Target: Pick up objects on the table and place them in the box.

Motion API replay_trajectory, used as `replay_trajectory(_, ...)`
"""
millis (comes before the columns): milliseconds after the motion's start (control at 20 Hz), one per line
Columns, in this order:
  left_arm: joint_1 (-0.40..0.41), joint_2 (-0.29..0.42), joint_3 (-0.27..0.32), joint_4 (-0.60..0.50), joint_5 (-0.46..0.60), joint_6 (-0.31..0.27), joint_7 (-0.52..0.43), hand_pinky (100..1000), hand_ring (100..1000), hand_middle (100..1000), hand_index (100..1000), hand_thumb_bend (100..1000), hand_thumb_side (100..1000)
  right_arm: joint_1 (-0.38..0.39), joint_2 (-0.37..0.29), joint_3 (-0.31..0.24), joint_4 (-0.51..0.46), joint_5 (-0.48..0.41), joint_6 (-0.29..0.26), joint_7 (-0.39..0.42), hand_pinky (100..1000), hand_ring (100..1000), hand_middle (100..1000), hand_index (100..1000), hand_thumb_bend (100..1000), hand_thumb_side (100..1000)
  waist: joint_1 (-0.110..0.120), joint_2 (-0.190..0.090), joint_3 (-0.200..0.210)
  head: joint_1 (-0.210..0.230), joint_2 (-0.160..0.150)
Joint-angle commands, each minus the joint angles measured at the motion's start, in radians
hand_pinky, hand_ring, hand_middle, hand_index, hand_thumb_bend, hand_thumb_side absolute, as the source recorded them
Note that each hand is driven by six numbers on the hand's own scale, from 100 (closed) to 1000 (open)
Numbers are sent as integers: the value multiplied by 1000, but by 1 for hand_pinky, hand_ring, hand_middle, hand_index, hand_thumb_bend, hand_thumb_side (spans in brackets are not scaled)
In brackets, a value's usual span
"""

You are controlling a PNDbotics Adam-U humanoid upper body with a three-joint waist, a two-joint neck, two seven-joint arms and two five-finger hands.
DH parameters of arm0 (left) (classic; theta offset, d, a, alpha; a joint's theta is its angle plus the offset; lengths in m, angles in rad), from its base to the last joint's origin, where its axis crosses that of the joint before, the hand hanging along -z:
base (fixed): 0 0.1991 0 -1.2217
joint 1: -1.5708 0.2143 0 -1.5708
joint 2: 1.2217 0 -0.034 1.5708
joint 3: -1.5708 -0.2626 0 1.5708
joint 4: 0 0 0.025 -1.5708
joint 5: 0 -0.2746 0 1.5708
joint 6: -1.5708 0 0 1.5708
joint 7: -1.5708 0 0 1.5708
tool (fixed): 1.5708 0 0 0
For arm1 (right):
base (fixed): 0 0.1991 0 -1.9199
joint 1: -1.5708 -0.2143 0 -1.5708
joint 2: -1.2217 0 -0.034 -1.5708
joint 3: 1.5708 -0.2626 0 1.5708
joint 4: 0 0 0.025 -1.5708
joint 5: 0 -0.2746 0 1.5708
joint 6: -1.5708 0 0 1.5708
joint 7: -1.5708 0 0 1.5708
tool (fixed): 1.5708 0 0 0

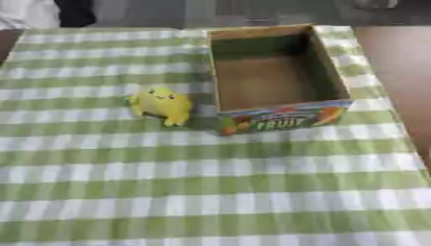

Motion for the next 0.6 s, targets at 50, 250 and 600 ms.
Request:
replay_trajectory(50,1,64,10,-19,-38,-3,-5,791,606,614,864,172,823,-5,-23,-5,-19,8,2,-1,778,826,561,872,100,579,3,-18,1,-1,5)
replay_trajectory(250,0,163,-5,-19,-135,10,-9,780,585,615,875,188,830,-2,-24,-4,-19,8,3,1,778,826,561,872,100,578,6,-23,-1,-3,21)
replay_trajectory(600,-31,367,-51,-12,-304,48,-8,770,603,617,868,210,837,3,-31,-2,-19,7,4,4,777,825,560,871,100,579,15,-33,-6,-9,22)
